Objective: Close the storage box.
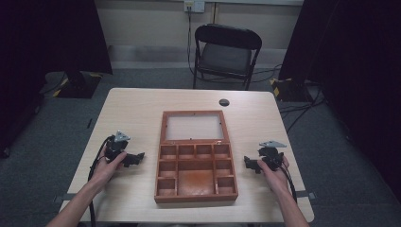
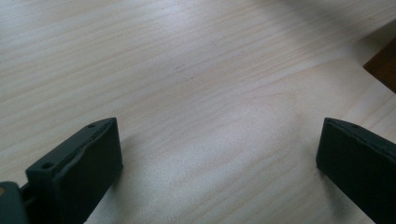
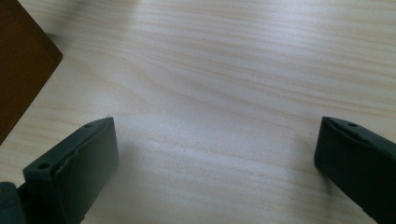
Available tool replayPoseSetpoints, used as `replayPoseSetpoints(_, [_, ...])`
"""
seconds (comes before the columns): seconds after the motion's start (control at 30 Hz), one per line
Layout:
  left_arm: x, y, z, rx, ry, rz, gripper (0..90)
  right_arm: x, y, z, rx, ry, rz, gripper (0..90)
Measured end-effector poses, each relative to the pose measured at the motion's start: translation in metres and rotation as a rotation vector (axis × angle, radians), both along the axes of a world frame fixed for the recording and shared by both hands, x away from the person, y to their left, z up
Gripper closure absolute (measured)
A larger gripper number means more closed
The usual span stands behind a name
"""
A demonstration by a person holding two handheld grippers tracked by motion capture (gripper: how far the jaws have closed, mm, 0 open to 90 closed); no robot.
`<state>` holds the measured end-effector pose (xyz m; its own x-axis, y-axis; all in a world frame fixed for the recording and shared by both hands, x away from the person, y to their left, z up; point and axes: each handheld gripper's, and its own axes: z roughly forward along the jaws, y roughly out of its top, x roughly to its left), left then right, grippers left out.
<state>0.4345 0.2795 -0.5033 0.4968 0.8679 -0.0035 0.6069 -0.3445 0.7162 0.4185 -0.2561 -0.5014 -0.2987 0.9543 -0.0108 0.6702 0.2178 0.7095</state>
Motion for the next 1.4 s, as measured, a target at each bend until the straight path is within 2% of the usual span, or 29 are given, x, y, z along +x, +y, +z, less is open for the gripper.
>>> replayPoseSetpoints(0.27, [0.0,0.0,0.0,-0.002,0.001,0.001,0.0,0.0,0.0,0.0,-0.002,-0.002,0.0,0.0])
replayPoseSetpoints(0.3, [-0.001,0.001,0.001,0.014,0.004,-0.006,0.0,0.0,0.0,0.0,-0.002,-0.001,0.002,0.0])
replayPoseSetpoints(0.33, [-0.001,0.0,0.0,-0.004,0.004,-0.003,0.0,0.001,0.0,0.0,-0.003,0.001,0.003,0.0])
replayPoseSetpoints(0.43, [-0.001,0.003,0.002,0.007,0.021,-0.022,0.0,0.005,-0.002,0.003,-0.012,0.028,0.031,0.1])
replayPoseSetpoints(0.47, [-0.001,0.003,0.003,-0.002,0.024,-0.013,0.3,0.006,-0.002,0.003,-0.011,0.027,0.032,1.7])
replayPoseSetpoints(0.57, [-0.002,0.006,0.006,0.006,0.028,0.006,7.8,0.007,-0.004,0.005,-0.011,0.008,0.025,15.1])
replayPoseSetpoints(0.6, [-0.002,0.007,0.007,0.008,0.025,0.021,12.1,0.006,-0.004,0.007,-0.01,0.005,0.019,17.1])
replayPoseSetpoints(0.63, [-0.002,0.009,0.008,0.007,0.026,0.018,15.1,0.006,-0.005,0.008,-0.023,0.004,0.017,13.8])
replayPoseSetpoints(0.67, [-0.002,0.011,0.008,0.0,0.034,0.022,15.7,0.006,-0.005,0.009,-0.024,0.003,0.014,15.0])
replayPoseSetpoints(0.77, [-0.003,0.011,0.009,-0.005,0.039,0.021,16.8,0.006,-0.006,0.013,0.008,0.001,0.017,14.4])
replayPoseSetpoints(0.83, [-0.002,0.011,0.011,0.005,0.046,0.002,17.6,0.007,-0.006,0.018,0.03,0.024,0.029,14.4])
replayPoseSetpoints(0.9, [-0.001,0.009,0.017,0.03,0.037,-0.011,17.8,0.009,-0.005,0.023,0.04,0.019,0.027,14.4])
replayPoseSetpoints(1.03, [0.0,0.007,0.027,-0.039,-0.014,-0.007,18.5,0.011,-0.002,0.033,0.079,0.01,0.058,14.3])
replayPoseSetpoints(1.13, [0.003,0.004,0.031,-0.038,0.0,-0.057,18.5,0.014,0.002,0.039,0.1,-0.012,0.071,14.3])
replayPoseSetpoints(1.23, [0.006,0.0,0.039,-0.031,-0.031,-0.058,18.6,0.017,0.007,0.043,0.111,-0.019,0.085,14.4])
replayPoseSetpoints(1.3, [0.006,-0.003,0.041,-0.067,-0.063,-0.043,19.4,0.021,0.011,0.047,0.125,-0.032,0.093,14.4])
replayPoseSetpoints(1.33, [0.006,-0.003,0.041,-0.063,-0.064,-0.051,19.3,0.023,0.013,0.049,0.142,-0.043,0.093,14.5])
replayPoseSetpoints(1.4, [0.009,-0.006,0.042,-0.046,-0.044,-0.076,19.2,0.027,0.016,0.051,0.163,-0.035,0.098,14.5])
